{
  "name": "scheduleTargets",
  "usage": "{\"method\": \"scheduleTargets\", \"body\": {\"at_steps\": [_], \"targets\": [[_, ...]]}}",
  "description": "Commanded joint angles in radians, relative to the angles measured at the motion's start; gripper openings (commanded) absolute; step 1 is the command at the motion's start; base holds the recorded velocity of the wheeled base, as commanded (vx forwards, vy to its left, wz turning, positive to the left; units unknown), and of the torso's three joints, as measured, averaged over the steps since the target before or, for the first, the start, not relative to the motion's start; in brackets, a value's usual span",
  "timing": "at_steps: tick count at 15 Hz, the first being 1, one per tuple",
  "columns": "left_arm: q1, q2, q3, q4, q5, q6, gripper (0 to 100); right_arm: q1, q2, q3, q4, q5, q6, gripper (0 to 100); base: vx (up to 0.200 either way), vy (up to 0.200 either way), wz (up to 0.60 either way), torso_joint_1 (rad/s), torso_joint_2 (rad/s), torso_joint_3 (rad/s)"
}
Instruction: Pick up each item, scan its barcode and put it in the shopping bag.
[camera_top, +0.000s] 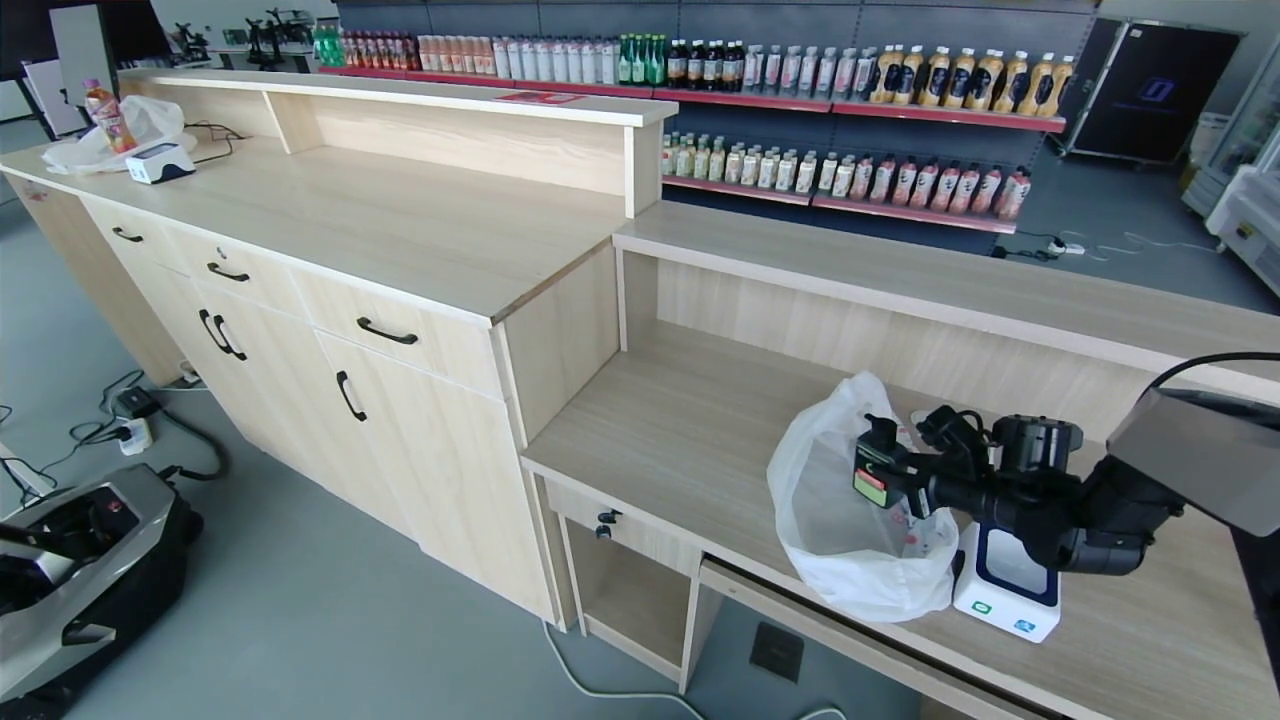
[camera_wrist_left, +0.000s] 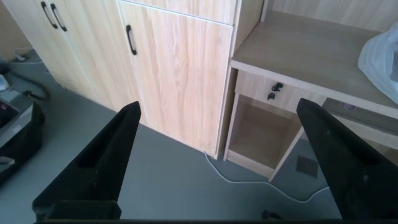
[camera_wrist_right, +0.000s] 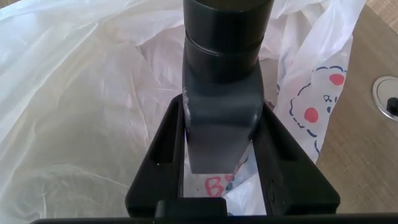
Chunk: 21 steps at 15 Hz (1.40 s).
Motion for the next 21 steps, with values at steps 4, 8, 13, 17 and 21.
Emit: {"method": "scheduleTargets", "body": {"at_steps": [4,8,13,17,21], "targets": [[0.001,0.001,0.0,0.0,0.0,0.0,100,0.013,0.042,-0.021,-0.034,0.0,0.03,0,0.0,0.0,0.0,0.0,0.0,0.0],[0.001,0.001,0.0,0.0,0.0,0.0,100,0.013,0.064,-0.023,-0.05,-0.001,0.054,0,0.0,0.0,0.0,0.0,0.0,0.0],[0.001,0.001,0.0,0.0,0.0,0.0,100,0.012,0.079,-0.023,-0.061,0.0,0.054,100,0.0,0.0,0.0,0.0,0.0,0.0],[0.001,0.001,0.0,0.0,0.0,0.0,100,0.019,-0.079,0.003,-0.007,0.0,0.06,100,0.0,0.0,0.0,0.0,0.0,0.0],[0.001,0.001,0.0,0.0,0.0,0.0,100,-0.027,-0.4,0.151,0.174,0.003,0.047,100,0.0,0.0,0.0,0.0,0.0,0.0]]}}
